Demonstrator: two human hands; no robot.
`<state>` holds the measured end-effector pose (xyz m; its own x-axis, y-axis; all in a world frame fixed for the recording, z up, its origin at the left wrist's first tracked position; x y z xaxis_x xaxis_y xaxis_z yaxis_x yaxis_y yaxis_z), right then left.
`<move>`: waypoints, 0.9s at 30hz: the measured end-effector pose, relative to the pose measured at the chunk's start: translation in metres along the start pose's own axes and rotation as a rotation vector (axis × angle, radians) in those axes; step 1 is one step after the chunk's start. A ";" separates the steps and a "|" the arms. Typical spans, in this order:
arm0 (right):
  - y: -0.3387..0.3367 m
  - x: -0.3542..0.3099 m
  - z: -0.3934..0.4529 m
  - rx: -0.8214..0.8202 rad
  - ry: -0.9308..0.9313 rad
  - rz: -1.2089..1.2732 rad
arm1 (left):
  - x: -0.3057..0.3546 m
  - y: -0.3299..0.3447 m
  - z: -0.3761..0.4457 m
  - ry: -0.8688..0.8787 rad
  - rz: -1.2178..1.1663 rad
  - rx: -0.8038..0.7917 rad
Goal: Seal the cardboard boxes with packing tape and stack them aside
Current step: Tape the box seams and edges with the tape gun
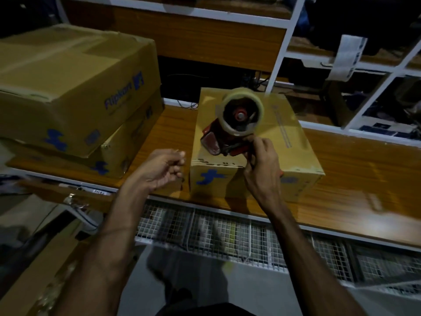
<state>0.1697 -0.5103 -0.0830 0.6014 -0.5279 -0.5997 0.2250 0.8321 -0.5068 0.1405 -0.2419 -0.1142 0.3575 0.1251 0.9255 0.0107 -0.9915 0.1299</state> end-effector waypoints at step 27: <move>-0.021 0.066 -0.023 0.028 0.191 -0.018 | -0.096 -0.012 0.065 -0.224 -0.217 -0.194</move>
<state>0.1874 -0.5666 -0.1263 0.4411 -0.5631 -0.6988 0.2571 0.8253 -0.5028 0.1671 -0.2447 -0.2278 0.5618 0.2998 0.7710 -0.0609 -0.9145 0.4000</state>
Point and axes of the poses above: each hand's wrist, its own z-axis towards the middle knuckle, its own y-axis out of the palm, x = y × z, the point moved 4 cm from there along z, towards the middle knuckle, and after that the axes turned 12 degrees about z, right-handed, at the moved point
